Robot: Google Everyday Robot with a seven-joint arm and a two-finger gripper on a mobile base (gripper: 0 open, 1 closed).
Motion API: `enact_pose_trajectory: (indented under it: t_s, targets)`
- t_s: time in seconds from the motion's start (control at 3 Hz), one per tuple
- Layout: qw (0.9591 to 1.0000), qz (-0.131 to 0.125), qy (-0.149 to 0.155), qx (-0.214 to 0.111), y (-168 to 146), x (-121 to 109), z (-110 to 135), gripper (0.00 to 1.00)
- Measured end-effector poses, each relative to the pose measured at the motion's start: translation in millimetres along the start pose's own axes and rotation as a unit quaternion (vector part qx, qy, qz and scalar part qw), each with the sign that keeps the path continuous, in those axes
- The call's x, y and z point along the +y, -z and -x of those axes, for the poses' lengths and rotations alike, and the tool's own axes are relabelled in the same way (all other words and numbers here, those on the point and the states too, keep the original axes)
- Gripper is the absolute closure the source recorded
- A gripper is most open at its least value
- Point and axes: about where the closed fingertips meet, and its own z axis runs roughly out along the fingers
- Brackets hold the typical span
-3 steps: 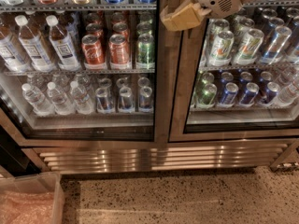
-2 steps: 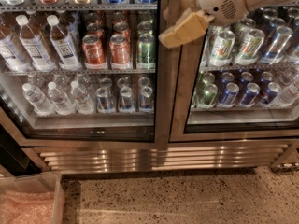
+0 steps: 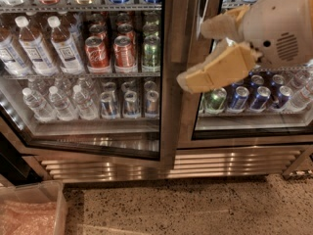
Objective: Open left fridge door
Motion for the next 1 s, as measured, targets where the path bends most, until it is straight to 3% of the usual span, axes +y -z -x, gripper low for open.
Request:
enact_pose_trajectory:
  t_s: [0.33, 0.67, 1.0]
  targets:
    - [0.9996, 0.008, -0.025, -0.008, 6.3, 23.0, -11.9, 0.17]
    - [0.9995, 0.008, -0.029, -0.009, 7.0, 24.4, -13.3, 0.01]
    - [0.9995, 0.008, -0.029, -0.009, 7.0, 24.4, -13.2, 1.0]
